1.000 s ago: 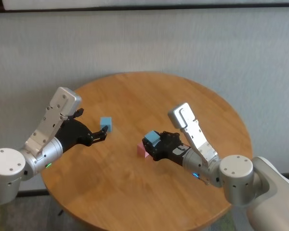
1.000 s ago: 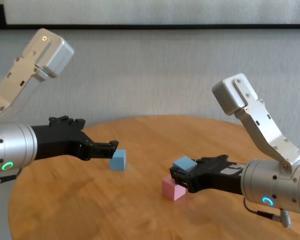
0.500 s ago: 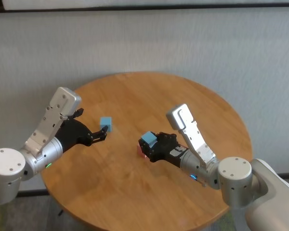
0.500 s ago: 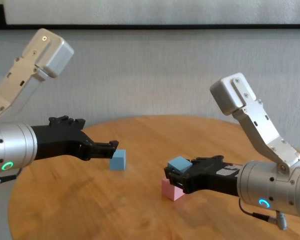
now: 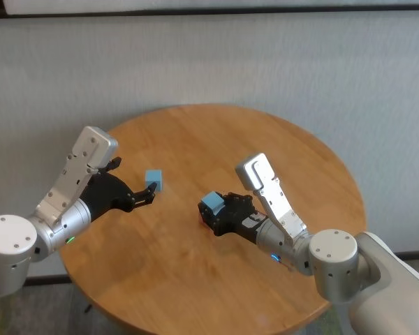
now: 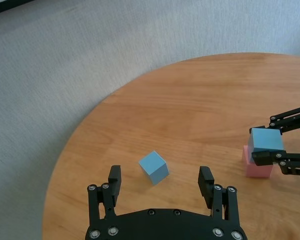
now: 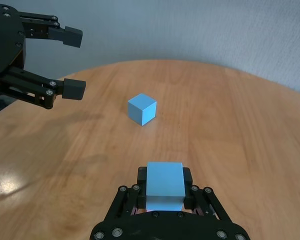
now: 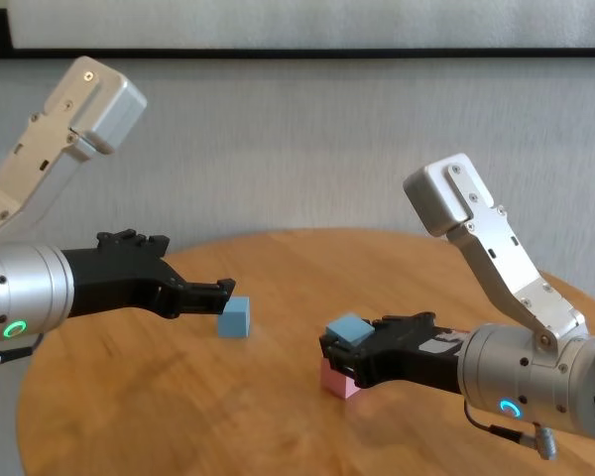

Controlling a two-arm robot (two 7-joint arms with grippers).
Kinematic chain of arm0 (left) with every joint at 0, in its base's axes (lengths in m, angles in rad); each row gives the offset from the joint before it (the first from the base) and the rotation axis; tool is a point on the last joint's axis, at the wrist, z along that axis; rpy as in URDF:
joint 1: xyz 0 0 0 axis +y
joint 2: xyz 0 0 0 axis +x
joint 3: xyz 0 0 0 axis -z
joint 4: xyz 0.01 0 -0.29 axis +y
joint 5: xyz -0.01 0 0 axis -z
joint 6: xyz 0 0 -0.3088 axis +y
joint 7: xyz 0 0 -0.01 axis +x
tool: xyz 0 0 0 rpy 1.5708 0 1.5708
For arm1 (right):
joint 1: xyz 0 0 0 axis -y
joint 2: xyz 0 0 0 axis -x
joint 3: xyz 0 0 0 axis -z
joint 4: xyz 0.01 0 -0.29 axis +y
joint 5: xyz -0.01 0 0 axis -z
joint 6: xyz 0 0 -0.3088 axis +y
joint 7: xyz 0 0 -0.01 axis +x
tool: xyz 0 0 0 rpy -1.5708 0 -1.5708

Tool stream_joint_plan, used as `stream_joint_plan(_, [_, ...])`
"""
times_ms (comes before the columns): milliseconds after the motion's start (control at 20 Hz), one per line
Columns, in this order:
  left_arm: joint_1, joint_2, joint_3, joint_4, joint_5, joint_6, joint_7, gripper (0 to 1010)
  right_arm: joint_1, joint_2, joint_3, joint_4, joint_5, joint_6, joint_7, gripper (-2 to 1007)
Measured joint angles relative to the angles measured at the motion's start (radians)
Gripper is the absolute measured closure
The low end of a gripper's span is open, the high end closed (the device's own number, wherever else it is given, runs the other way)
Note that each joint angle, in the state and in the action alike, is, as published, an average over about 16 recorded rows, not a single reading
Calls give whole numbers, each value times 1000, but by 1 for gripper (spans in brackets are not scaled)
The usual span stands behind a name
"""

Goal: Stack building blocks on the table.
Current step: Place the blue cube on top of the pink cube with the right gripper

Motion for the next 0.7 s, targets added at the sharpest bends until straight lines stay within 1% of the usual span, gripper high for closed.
stream_joint_plan(700, [0,0,0,0,0,0,0,10,4,-14,3,11,-18,-1,-11,644])
